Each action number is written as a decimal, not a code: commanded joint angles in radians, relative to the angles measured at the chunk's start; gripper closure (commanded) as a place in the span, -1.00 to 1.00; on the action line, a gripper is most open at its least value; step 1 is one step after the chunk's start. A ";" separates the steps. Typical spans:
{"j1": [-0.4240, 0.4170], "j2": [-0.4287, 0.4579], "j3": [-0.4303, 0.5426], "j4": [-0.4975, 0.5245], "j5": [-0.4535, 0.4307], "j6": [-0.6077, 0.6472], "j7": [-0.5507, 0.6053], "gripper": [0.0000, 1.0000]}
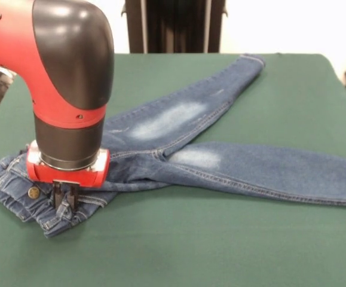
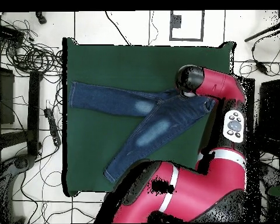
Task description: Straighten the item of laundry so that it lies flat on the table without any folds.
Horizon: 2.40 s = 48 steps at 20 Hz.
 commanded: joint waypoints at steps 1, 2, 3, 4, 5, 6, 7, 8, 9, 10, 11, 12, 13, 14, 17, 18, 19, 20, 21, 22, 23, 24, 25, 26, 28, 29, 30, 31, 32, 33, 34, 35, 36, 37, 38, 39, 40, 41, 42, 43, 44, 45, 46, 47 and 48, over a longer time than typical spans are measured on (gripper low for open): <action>-0.003 0.069 0.039 0.097 -0.021 -0.067 0.153 1.00; -0.008 0.058 0.043 0.111 -0.020 -0.095 0.156 1.00; -0.014 0.043 0.049 0.132 -0.023 -0.135 0.157 1.00; -0.021 0.027 0.055 0.153 -0.026 -0.176 0.158 1.00; -0.030 0.006 0.064 0.180 -0.027 -0.218 0.159 1.00; -0.038 -0.015 0.071 0.202 -0.027 -0.246 0.157 1.00; -0.047 -0.035 0.079 0.218 -0.021 -0.262 0.156 1.00; -0.052 -0.053 0.084 0.229 -0.018 -0.264 0.145 1.00; -0.057 -0.066 0.090 0.232 -0.012 -0.263 0.138 1.00; -0.061 -0.079 0.093 0.237 -0.005 -0.260 0.137 1.00; -0.070 -0.089 0.100 0.240 0.000 -0.265 0.130 1.00; -0.078 -0.097 0.107 0.245 0.006 -0.265 0.124 1.00; -0.083 -0.097 0.109 0.240 0.007 -0.269 0.121 1.00; -0.088 -0.099 0.112 0.241 0.008 -0.274 0.121 1.00; -0.107 -0.100 0.128 0.237 0.006 -0.300 0.113 1.00; -0.111 -0.101 0.132 0.237 0.004 -0.309 0.111 1.00; -0.115 -0.101 0.136 0.233 0.005 -0.311 0.110 1.00; -0.117 -0.100 0.138 0.232 0.003 -0.320 0.111 1.00; -0.118 -0.100 0.140 0.231 0.002 -0.329 0.112 1.00; -0.119 -0.099 0.141 0.230 0.000 -0.342 0.116 1.00; -0.119 -0.099 0.139 0.229 -0.003 -0.353 0.120 1.00; -0.114 -0.097 0.133 0.224 -0.008 -0.363 0.125 1.00; -0.107 -0.092 0.122 0.218 -0.014 -0.366 0.130 1.00; -0.100 -0.085 0.112 0.210 -0.020 -0.370 0.133 1.00; -0.085 -0.068 0.087 0.193 -0.026 -0.368 0.148 1.00; -0.082 -0.053 0.080 0.176 -0.024 -0.345 0.146 1.00; -0.074 -0.037 0.066 0.156 -0.021 -0.322 0.153 1.00; -0.071 -0.019 0.057 0.140 -0.019 -0.316 0.160 1.00; -0.071 -0.008 0.056 0.133 -0.022 -0.324 0.160 1.00; -0.071 0.001 0.054 0.129 -0.029 -0.345 0.157 1.00; -0.070 0.004 0.051 0.128 -0.036 -0.372 0.158 1.00; -0.066 0.005 0.043 0.130 -0.043 -0.392 0.164 1.00; -0.066 0.005 0.041 0.130 -0.044 -0.402 0.166 1.00; -0.063 0.005 0.035 0.132 -0.045 -0.410 0.170 1.00; -0.062 0.009 0.033 0.130 -0.043 -0.413 0.171 1.00; -0.061 0.013 0.030 0.127 -0.040 -0.415 0.172 1.00; -0.061 0.013 0.029 0.129 -0.038 -0.425 0.174 1.00; -0.061 0.010 0.029 0.133 -0.037 -0.436 0.176 1.00; -0.061 0.007 0.029 0.138 -0.037 -0.446 0.176 1.00; -0.060 0.004 0.027 0.139 -0.036 -0.454 0.176 1.00; -0.060 -0.002 0.029 0.143 -0.034 -0.459 0.177 1.00; -0.061 -0.008 0.030 0.147 -0.031 -0.463 0.178 1.00; -0.061 -0.013 0.030 0.152 -0.028 -0.470 0.181 1.00; -0.062 -0.019 0.031 0.154 -0.027 -0.473 0.180 1.00; -0.061 -0.024 0.030 0.157 -0.028 -0.481 0.179 1.00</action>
